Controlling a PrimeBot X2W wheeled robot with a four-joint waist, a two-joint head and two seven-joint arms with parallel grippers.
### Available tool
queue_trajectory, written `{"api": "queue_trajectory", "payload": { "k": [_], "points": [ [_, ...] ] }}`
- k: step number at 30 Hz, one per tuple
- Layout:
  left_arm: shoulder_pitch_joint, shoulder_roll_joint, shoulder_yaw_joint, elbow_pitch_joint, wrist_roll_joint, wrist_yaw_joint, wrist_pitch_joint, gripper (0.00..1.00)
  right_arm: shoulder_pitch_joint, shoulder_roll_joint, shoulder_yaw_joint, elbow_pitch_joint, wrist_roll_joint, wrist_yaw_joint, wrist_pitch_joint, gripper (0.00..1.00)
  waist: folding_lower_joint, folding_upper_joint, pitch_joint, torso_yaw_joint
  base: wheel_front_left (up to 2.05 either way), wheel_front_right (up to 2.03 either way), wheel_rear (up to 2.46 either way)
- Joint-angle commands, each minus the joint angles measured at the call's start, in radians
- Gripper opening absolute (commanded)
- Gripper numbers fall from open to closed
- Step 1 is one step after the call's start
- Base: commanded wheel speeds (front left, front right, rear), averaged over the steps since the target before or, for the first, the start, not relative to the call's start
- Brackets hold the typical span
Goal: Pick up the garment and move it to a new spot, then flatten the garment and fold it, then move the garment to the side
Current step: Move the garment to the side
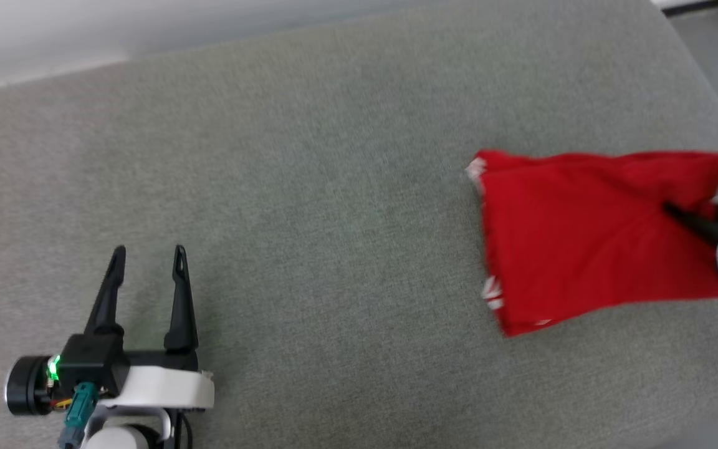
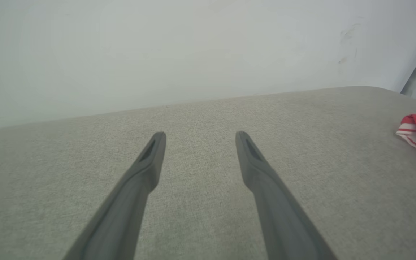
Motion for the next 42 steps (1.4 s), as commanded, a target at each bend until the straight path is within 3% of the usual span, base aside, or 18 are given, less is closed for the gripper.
{"api": "queue_trajectory", "payload": {
  "k": [1, 3, 4, 12, 20, 21, 29, 37, 42],
  "points": [
    [-0.023, 0.008, 0.004, -0.008, 0.009, -0.007, -0.002, 1.00, -0.029, -0.004, -0.018, 0.028, -0.013, -0.001, -0.011, 0.00, 0.0000, 0.0000, 0.063, -0.032, 0.00, 0.00, 0.00],
    [-0.039, 0.015, -0.001, -0.020, 0.017, -0.016, -0.002, 1.00, -0.040, -0.014, -0.044, 0.098, -0.058, -0.001, -0.024, 0.00, 0.0000, 0.0000, 0.097, -0.028, 0.00, 0.00, 0.00],
    [-0.064, 0.029, -0.001, -0.042, 0.025, -0.024, -0.002, 1.00, -0.069, -0.015, -0.087, 0.199, -0.110, -0.001, -0.039, 0.00, 0.0000, 0.0000, 0.150, -0.023, 0.00, 0.00, 0.00],
    [-0.118, 0.056, 0.001, -0.078, 0.034, -0.032, -0.002, 1.00, -0.154, 0.029, -0.252, 0.457, -0.226, -0.001, -0.072, 0.00, 0.0000, 0.0000, 0.265, 0.002, 0.00, 0.00, 0.00],
    [-0.138, 0.067, 0.004, -0.077, 0.031, -0.028, 0.001, 1.00, -0.222, 0.120, -0.368, 0.618, -0.333, -0.001, -0.146, 0.00, 0.0000, 0.0000, 0.298, 0.023, 0.00, 0.00, 0.00],
    [-0.131, 0.057, -0.001, -0.071, 0.027, -0.024, 0.001, 1.00, -0.222, 0.143, -0.388, 0.662, -0.382, -0.001, -0.168, 1.00, 0.0000, 0.0000, 0.269, 0.030, 0.00, 0.00, 0.00],
    [-0.080, 0.029, -0.013, -0.051, 0.017, -0.010, -0.002, 1.00, -0.259, 0.181, -0.439, 0.631, -0.594, -0.001, -0.366, 1.00, 0.0000, 0.0000, 0.130, 0.047, 0.00, 0.00, 0.00],
    [-0.022, 0.003, -0.019, -0.036, -0.003, 0.006, -0.002, 1.00, -0.209, 0.337, -0.532, 0.466, -0.758, -0.001, -0.681, 1.00, 0.0000, 0.0000, 0.010, 0.102, 0.00, 0.00, 0.00],
    [0.014, -0.005, -0.026, -0.028, -0.012, 0.012, -0.002, 1.00, -0.113, 0.450, -0.552, 0.361, -0.785, -0.001, -0.794, 1.00, 0.0000, 0.0000, -0.055, 0.149, 0.00, 0.00, 0.00]
  ]
}}
